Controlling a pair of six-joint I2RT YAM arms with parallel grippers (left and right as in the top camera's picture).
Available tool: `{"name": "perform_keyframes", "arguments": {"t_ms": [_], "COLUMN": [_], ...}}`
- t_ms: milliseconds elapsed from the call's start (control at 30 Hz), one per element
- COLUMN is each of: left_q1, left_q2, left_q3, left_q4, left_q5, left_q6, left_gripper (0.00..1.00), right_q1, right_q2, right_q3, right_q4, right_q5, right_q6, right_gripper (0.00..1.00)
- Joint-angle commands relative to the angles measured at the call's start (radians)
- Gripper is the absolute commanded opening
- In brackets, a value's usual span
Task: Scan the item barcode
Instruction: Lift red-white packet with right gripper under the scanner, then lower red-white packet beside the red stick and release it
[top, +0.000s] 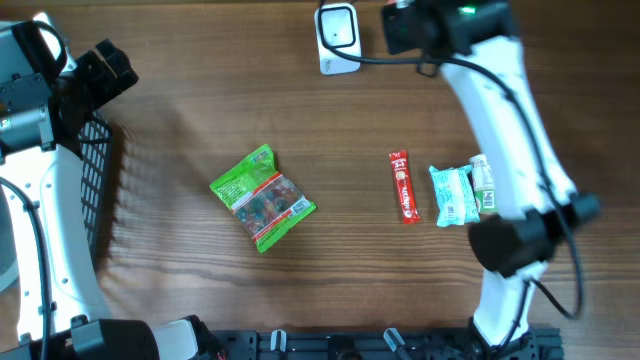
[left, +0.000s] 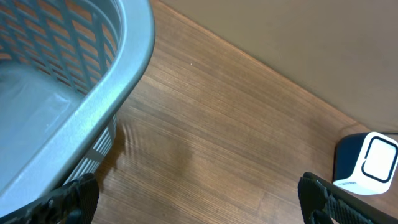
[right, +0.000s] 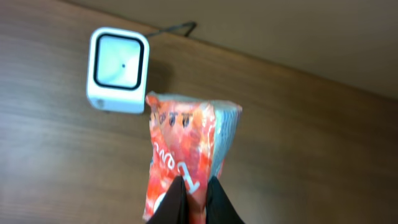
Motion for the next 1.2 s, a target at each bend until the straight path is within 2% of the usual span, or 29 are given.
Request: {"name": "perform_keyframes", "arguments": {"t_ms": [0, 33, 100, 300, 533, 633, 733, 833, 933, 1033, 1167], "left_q1": [0.002, 0.002, 0.002, 0.002, 0.002, 0.002, 0.002, 0.002, 0.002, 0.002, 0.002], "left_q2": [-0.003, -0.003, -0.003, -0.003, -0.003, -0.003, -0.003, -0.003, -0.003, -0.003, -0.003], "left_q3": [0.013, 0.013, 0.013, 0.013, 0.013, 0.013, 0.013, 0.013, 0.013, 0.013, 0.013], "left_q4": [0.002, 0.002, 0.002, 0.002, 0.002, 0.002, 0.002, 0.002, 0.002, 0.002, 0.002], "left_q5": [0.008, 0.008, 0.008, 0.008, 0.008, 0.008, 0.008, 0.008, 0.008, 0.008, 0.008], "left_q6": [-0.002, -0.002, -0.002, -0.002, -0.002, -0.002, -0.002, -0.002, -0.002, -0.002, -0.002], "left_gripper": [1.0, 1.0, 1.0, 1.0, 1.0, 1.0, 1.0, 1.0, 1.0, 1.0, 1.0], "right_q1": [0.024, 0.039, 0.053, 0.129, 0.132, 0.135, 0.135, 0.114, 0.058, 0.011, -0.036], "right_q2": [0.127, 0.206, 0.27, 0.441, 0.447, 0.349, 0.163, -0.034, -0.079, -0.077, -0.077], "right_q3": [0.014, 0.014, 0.007, -0.012, -0.01, -0.01, -0.01, -0.01, -0.018, -0.185, -0.53], "right_q4": [0.104, 0.201, 0.28, 0.496, 0.583, 0.492, 0.317, 0.013, -0.313, -0.357, -0.221], "right_q5": [0.068, 0.069, 0.093, 0.339, 0.369, 0.344, 0.264, 0.029, -0.139, -0.19, -0.143], "right_q6": [-0.033, -0.035, -0.057, -0.151, -0.157, -0.071, -0.019, 0.003, 0.079, 0.126, 0.228], "right_gripper": [0.04, 0.04, 0.04, 0.04, 0.04, 0.04, 0.04, 0.04, 0.04, 0.04, 0.04]}}
